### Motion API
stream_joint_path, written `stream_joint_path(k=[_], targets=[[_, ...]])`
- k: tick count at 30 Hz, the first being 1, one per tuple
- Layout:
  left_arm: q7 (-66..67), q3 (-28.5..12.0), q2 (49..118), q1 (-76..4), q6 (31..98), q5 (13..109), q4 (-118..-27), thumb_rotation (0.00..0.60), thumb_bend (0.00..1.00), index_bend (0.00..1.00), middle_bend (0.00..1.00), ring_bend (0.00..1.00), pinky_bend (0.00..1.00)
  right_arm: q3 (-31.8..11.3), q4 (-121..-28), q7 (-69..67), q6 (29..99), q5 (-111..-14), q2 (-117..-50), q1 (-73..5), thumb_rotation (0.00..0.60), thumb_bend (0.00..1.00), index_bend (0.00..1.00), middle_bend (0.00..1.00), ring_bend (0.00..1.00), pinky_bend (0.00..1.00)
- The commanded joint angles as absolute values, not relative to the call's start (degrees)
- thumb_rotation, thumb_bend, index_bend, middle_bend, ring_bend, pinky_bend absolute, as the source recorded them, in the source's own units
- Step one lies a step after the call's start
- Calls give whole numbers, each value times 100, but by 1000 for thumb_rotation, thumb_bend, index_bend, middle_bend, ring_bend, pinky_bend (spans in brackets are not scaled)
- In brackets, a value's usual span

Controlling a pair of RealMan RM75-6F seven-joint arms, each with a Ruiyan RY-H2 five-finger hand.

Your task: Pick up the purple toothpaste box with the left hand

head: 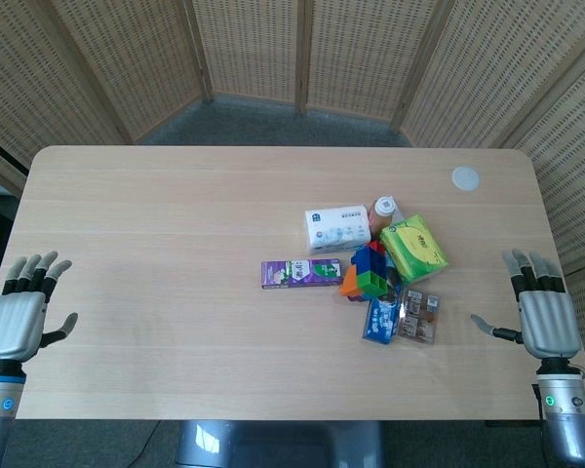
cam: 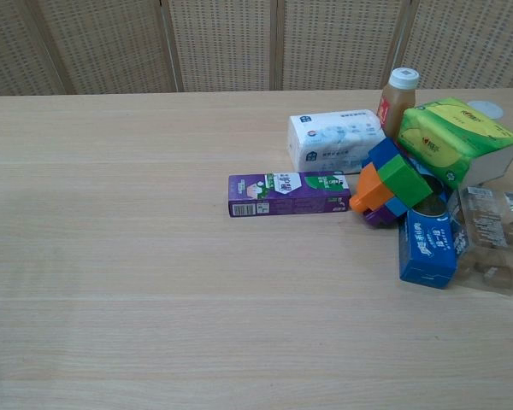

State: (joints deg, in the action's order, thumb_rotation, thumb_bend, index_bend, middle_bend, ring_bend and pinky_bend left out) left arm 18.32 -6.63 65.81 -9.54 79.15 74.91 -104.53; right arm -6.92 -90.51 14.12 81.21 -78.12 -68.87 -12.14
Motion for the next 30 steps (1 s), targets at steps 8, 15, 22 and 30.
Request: stream_joint_path(k=[8,15,22,30], targets=[[1815,-687,6543,-1086,7772,7386,-10498,600,345,125,0,0,0,-719,-9113,1277,8117,-7890,-6912,-1223,314,31,0,0,0,0],[1932,-862,6493,-1503,7242,7094,-10712,600,344,74,0,0,0,-701,-9163,1166,8146,-7914,-6927,-1169,313,30,0,0,0,0],[2219,-1126,6790,-2443,6015,6309,-10686,600,345,65,0,0,0,-673,-9245,1045,8153,-7958,-6900,-1121,316,29,0,0,0,0],[2777,-1387,7916,-3648,5153,5253,-9836,600,345,3,0,0,0,-558,-9542,948,8379,-8162,-6645,-923,316,30,0,0,0,0]])
